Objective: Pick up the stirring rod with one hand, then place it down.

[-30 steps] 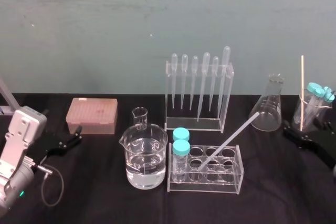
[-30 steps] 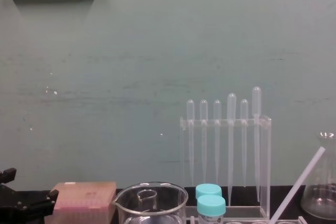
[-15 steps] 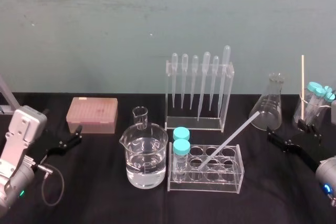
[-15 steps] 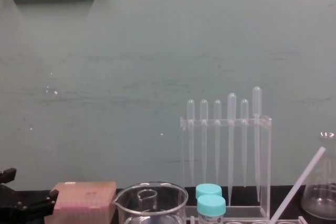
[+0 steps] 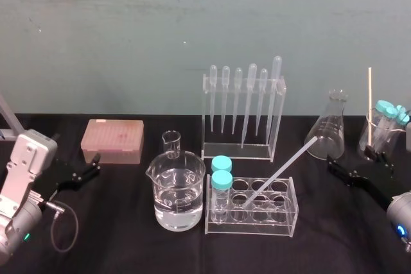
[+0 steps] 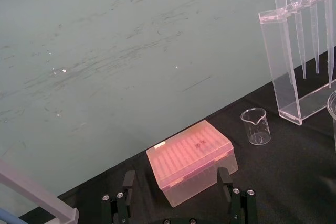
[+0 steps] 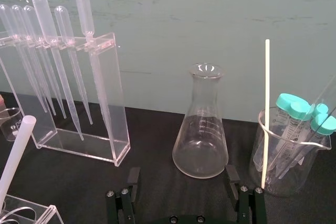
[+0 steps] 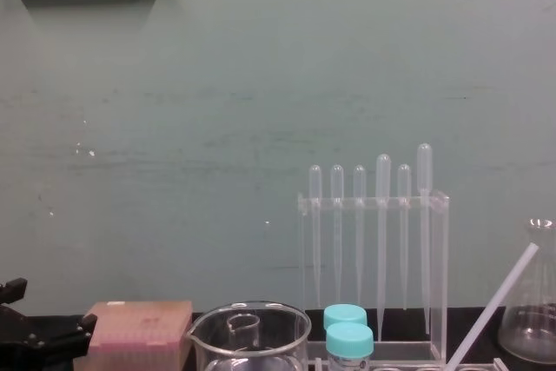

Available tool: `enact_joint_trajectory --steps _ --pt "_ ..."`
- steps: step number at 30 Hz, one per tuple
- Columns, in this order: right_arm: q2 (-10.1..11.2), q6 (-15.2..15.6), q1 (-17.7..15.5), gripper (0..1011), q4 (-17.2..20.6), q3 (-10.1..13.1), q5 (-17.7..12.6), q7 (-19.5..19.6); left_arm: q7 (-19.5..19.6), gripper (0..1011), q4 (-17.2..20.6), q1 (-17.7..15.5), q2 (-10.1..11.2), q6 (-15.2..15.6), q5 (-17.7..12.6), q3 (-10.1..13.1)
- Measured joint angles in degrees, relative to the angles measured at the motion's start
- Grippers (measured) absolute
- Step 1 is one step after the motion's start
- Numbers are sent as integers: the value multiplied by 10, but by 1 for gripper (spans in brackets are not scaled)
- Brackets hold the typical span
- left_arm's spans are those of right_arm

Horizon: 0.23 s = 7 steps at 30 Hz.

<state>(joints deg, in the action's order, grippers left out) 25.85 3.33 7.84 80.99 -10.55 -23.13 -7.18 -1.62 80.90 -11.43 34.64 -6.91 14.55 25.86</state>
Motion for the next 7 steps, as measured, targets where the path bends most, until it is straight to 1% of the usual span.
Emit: enact_joint_trajectory --steps 7 --pt "0 0 0 1004 1 0 -1 0 0 1000 0 0 0 0 0 0"
